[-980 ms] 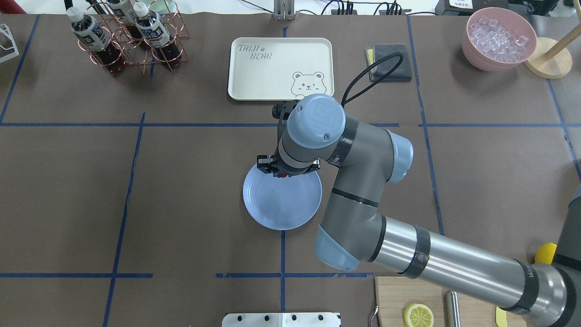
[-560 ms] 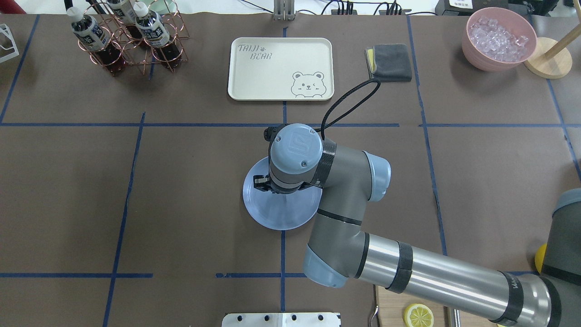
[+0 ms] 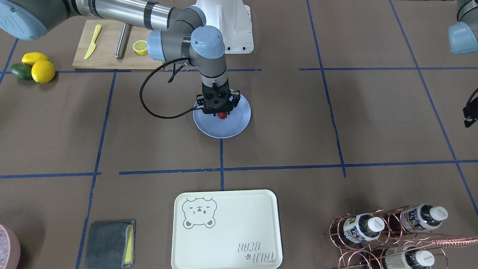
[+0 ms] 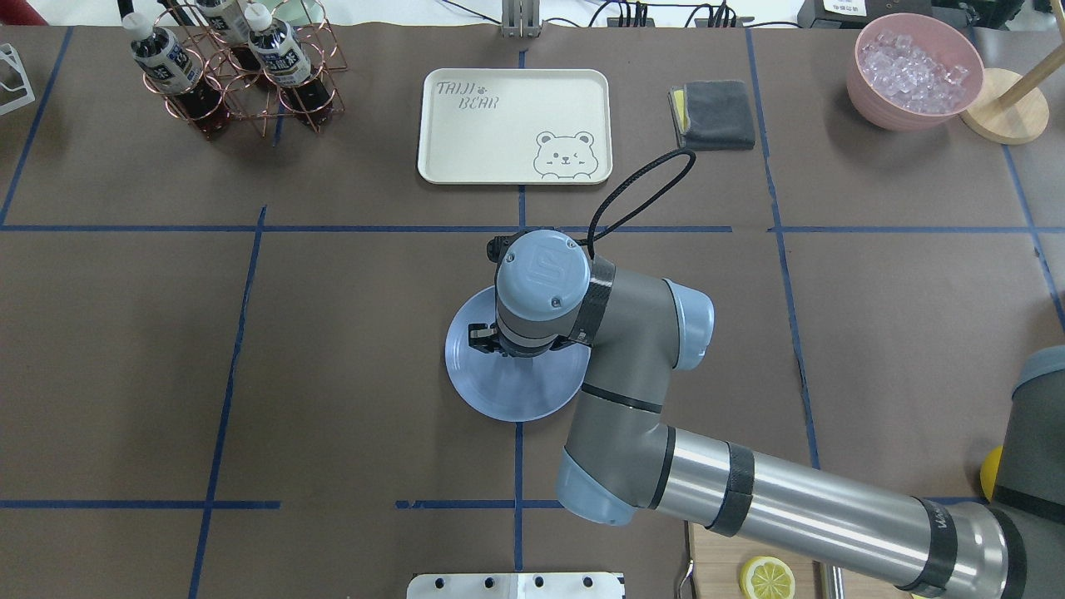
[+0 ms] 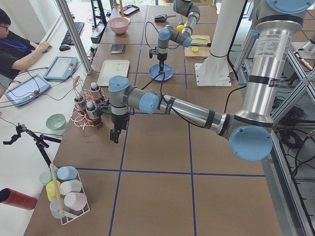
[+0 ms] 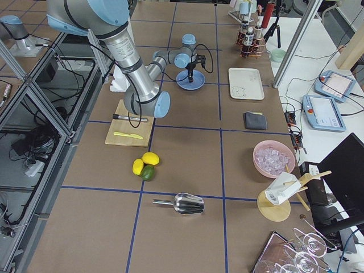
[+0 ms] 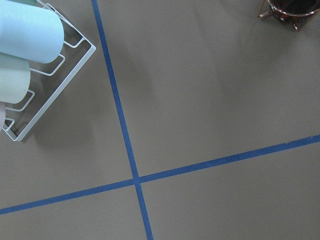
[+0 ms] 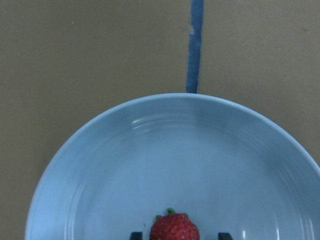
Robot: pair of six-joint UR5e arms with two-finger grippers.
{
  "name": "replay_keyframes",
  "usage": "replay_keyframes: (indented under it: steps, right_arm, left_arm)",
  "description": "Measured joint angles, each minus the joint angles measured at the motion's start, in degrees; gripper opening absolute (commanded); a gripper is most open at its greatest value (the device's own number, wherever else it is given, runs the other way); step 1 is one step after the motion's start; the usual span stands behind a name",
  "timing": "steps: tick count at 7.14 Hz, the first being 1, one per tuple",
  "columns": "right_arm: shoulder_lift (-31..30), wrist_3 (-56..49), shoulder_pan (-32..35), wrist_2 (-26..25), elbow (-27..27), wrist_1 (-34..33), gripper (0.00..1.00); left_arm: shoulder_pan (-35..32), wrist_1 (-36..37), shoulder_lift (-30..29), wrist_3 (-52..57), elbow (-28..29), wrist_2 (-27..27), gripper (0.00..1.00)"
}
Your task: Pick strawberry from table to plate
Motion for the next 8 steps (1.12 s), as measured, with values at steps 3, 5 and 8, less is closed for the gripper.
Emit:
replay_keyframes:
  steps: [3,5,8]
  right_arm:
    - [-0.05,-0.18,1.17,1.11,5.13,-5.11,1.00]
    - [-2.52,-2.28,5.00,2.69,16.90,-16.00,1.00]
    - [-13.71,-16.79,20.50,13.54,26.99,-19.16,1.00]
  left_arm:
    - [-0.12,0.00,0.00,0.01,0.03,0.02,1.00]
    - [-0.91,-0.12,0.15,0.28,0.54,-0.03,1.00]
    - [-7.15,-0.12,2.88,9.79,5.21,-9.20,1.00]
